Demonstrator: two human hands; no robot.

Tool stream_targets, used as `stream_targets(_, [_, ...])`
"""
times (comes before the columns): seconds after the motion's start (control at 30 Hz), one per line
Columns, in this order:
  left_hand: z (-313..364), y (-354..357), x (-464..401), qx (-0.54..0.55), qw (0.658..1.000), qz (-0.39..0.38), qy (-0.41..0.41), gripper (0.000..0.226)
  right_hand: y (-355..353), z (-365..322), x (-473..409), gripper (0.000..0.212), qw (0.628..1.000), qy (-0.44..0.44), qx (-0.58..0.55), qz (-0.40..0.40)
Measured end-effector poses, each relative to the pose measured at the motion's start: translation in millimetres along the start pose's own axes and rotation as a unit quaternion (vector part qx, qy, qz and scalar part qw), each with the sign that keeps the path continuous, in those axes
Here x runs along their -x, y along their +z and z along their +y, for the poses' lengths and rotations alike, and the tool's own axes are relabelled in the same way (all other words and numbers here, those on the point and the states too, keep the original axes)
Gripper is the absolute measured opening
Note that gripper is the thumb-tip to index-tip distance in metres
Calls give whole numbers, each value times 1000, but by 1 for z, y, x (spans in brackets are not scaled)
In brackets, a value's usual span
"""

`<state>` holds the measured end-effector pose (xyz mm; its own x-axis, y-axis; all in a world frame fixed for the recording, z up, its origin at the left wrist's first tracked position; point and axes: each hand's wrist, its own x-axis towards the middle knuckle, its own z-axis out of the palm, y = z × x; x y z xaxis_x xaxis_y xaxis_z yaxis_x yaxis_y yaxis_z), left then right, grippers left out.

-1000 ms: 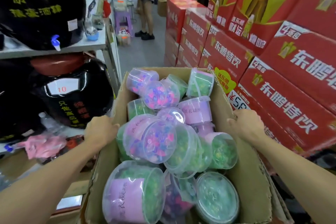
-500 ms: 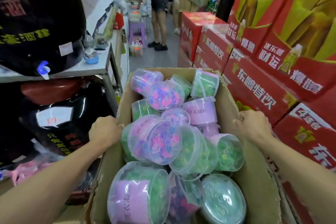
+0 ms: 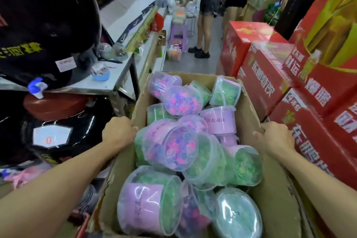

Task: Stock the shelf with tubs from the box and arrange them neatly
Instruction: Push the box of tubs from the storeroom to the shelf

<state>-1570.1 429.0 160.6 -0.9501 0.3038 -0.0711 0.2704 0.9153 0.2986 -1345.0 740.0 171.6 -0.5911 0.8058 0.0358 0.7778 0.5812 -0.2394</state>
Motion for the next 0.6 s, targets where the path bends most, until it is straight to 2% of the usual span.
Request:
stream_targets(0.33, [34, 4, -74, 14, 1000, 13, -15, 37, -1, -24, -81, 36, 1000, 4, -14, -3])
stream_targets(0.6, [59, 20, -192, -3, 1000, 9, 25, 31, 20, -55, -168, 39, 999, 43, -32, -8])
